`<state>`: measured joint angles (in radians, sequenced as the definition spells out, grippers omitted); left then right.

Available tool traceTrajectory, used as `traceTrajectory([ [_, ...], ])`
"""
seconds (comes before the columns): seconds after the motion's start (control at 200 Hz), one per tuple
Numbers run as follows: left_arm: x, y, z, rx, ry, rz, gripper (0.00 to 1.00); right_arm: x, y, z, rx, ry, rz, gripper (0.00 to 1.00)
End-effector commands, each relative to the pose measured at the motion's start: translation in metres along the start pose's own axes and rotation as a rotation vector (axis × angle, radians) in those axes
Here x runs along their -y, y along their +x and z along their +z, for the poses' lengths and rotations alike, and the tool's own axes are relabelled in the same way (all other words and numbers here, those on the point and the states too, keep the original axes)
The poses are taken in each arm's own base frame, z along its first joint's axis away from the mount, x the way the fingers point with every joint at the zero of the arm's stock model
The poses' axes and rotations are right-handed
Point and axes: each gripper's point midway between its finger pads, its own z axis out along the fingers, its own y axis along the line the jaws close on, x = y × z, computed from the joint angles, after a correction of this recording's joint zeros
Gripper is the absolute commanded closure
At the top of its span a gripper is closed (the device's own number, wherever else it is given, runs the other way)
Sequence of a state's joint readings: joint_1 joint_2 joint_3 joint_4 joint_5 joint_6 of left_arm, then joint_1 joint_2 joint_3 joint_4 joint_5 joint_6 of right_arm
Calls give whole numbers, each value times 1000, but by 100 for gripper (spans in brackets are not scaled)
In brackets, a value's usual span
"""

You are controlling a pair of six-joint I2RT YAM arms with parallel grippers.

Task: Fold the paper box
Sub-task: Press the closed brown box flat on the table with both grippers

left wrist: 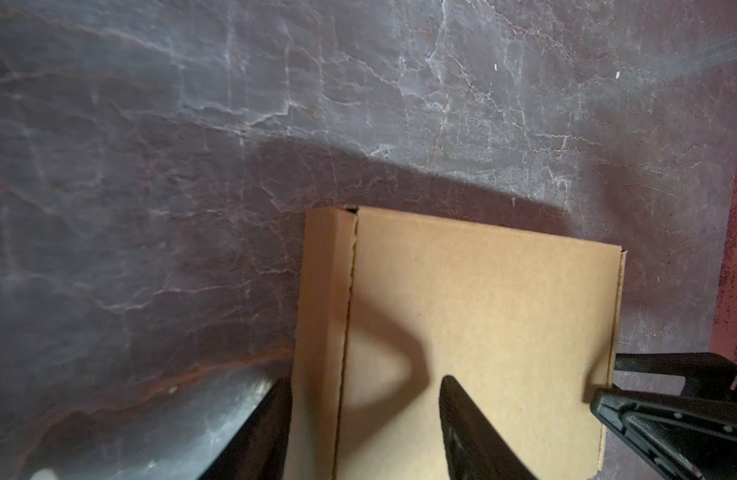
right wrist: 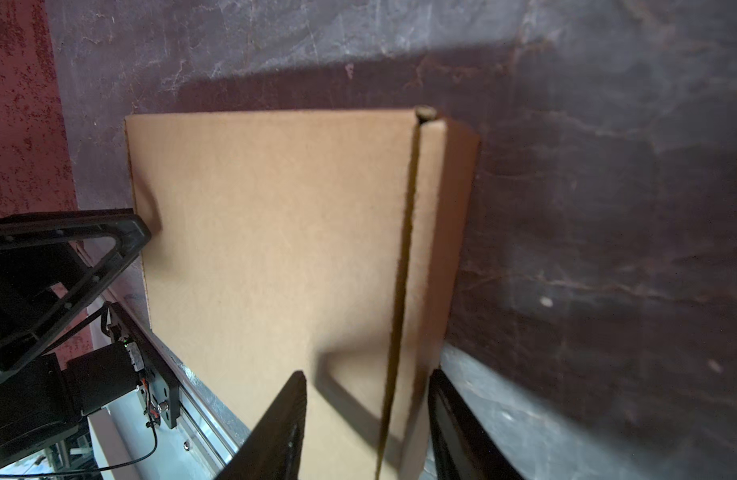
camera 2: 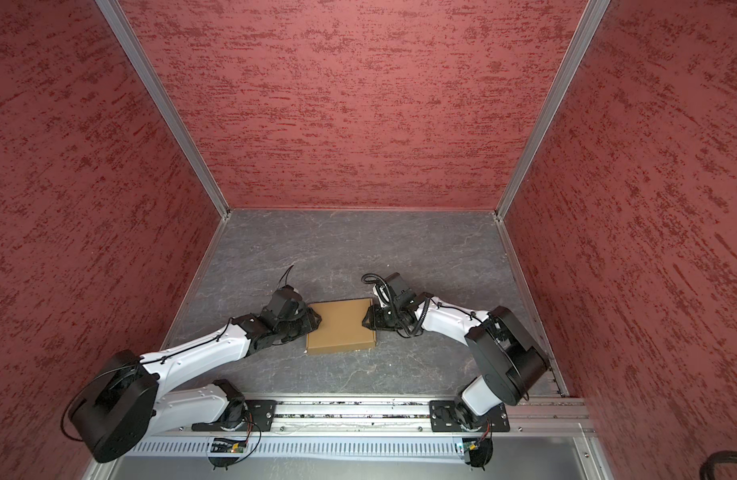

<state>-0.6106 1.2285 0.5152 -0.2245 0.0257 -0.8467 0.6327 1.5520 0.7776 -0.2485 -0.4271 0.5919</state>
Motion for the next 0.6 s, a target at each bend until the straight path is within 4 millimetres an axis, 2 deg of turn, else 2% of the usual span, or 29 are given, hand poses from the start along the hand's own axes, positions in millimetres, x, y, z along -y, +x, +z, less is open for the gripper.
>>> traceTrajectory([
  [0.0, 22, -15, 3, 21, 63, 27, 42, -16, -18, -3, 39, -48, -13, 52],
  [0.306, 55, -32, 27, -10, 106, 60, 43, -14, -38, -6, 75, -51, 10, 55],
  [0.596, 71, -56, 43, -27, 123, 72, 43, -5, -64, -4, 91, -54, 27, 55],
])
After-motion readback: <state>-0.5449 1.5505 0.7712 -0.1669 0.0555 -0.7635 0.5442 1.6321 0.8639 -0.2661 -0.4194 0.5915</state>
